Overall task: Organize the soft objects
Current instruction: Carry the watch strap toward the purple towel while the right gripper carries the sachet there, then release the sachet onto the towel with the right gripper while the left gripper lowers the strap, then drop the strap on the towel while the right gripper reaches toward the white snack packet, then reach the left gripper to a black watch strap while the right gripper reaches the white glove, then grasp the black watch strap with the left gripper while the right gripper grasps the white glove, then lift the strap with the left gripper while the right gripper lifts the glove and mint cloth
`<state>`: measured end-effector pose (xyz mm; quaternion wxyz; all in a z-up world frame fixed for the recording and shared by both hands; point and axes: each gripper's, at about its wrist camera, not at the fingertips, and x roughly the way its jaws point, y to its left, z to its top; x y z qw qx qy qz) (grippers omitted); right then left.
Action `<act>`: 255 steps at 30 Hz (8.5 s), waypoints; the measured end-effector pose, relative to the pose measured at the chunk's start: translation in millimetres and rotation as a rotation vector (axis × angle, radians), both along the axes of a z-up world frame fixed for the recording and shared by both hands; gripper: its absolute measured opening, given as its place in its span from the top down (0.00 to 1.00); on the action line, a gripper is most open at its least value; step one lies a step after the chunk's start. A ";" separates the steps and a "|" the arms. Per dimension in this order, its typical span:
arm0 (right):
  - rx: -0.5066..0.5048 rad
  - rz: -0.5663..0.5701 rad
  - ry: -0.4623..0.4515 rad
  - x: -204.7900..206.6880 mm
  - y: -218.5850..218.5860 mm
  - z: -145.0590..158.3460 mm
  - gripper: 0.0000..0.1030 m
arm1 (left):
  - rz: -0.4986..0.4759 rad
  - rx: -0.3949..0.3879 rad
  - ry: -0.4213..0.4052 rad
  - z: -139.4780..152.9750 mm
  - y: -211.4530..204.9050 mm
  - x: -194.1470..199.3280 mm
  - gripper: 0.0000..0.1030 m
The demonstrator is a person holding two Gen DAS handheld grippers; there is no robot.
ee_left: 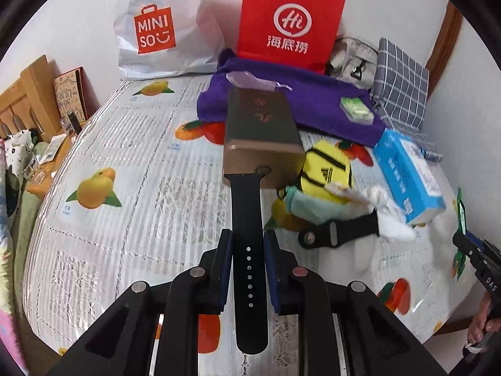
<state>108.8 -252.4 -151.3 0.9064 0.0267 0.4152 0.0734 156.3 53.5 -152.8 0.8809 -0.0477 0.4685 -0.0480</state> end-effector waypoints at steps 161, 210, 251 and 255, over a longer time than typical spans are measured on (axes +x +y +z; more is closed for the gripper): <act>0.178 0.290 0.007 56.8 94.8 3.3 0.98 | -0.062 -0.071 0.106 2.6 8.7 62.4 0.42; 0.120 0.361 0.078 48.7 133.9 -44.4 0.42 | -0.056 -0.159 0.132 -33.5 34.4 32.7 0.66; 0.185 0.332 -0.005 15.9 92.6 -21.1 0.93 | -0.169 -0.258 0.093 -39.3 9.8 25.1 0.94; 0.185 0.258 -0.016 5.2 65.1 -19.4 0.93 | -0.168 -0.229 0.116 -44.3 4.9 23.5 0.94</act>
